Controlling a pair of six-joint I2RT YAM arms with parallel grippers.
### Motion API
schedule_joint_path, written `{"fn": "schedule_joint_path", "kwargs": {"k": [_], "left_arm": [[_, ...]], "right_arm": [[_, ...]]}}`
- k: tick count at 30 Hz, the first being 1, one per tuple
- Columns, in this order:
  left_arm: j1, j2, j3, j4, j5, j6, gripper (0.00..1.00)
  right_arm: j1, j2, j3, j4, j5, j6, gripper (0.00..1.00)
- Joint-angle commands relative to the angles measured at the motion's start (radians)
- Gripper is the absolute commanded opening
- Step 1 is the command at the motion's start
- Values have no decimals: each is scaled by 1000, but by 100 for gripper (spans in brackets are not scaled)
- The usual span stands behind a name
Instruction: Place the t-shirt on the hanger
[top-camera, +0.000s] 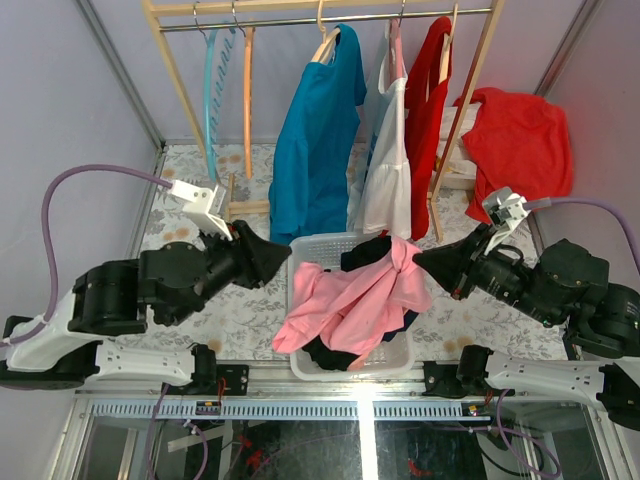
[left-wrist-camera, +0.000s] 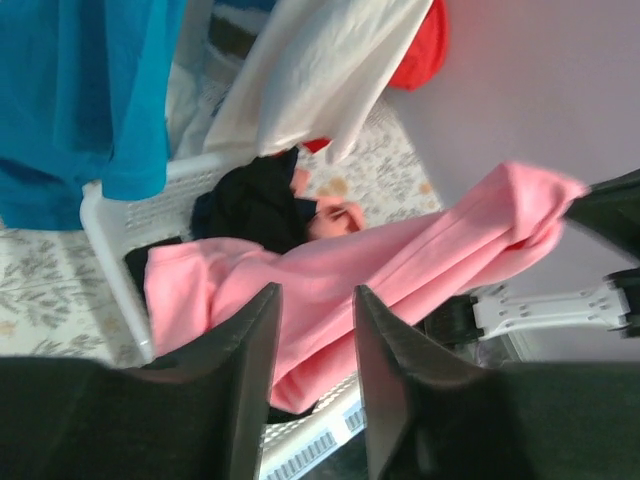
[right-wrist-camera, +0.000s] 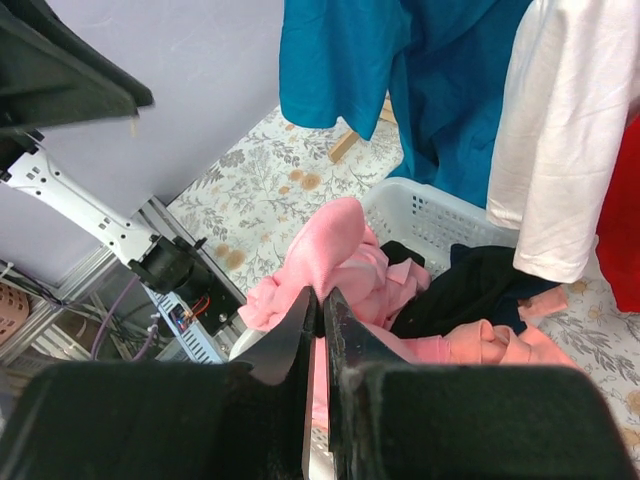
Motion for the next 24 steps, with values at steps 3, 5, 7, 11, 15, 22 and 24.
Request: {"fn": "schedule_joint_path", "kwargs": {"k": [3, 5, 7, 11, 15, 22, 24], "left_arm": [[3, -36, -268, -34, 106, -52, 55], [4, -46, -357, -16, 163, -75, 62], [3, -55, -437, 17, 211, -95, 66], [-1, -67, -543, 101, 263, -113, 73], [-3, -42, -576, 132, 260, -95, 79], [-3, -18, -628, 194, 288, -87, 85], [-3, -6, -644, 204, 259, -88, 86]], "right_arm": [[8, -36, 38, 14, 58, -3, 0], [10, -41, 35, 14, 59, -1, 0], [9, -40, 37, 14, 58, -2, 0], [8, -33, 32, 21, 55, -5, 0], [9, -31, 25, 25, 52, -5, 0], [9, -40, 15, 26, 57, -5, 0], [8, -40, 10, 30, 54, -5, 0]]}}
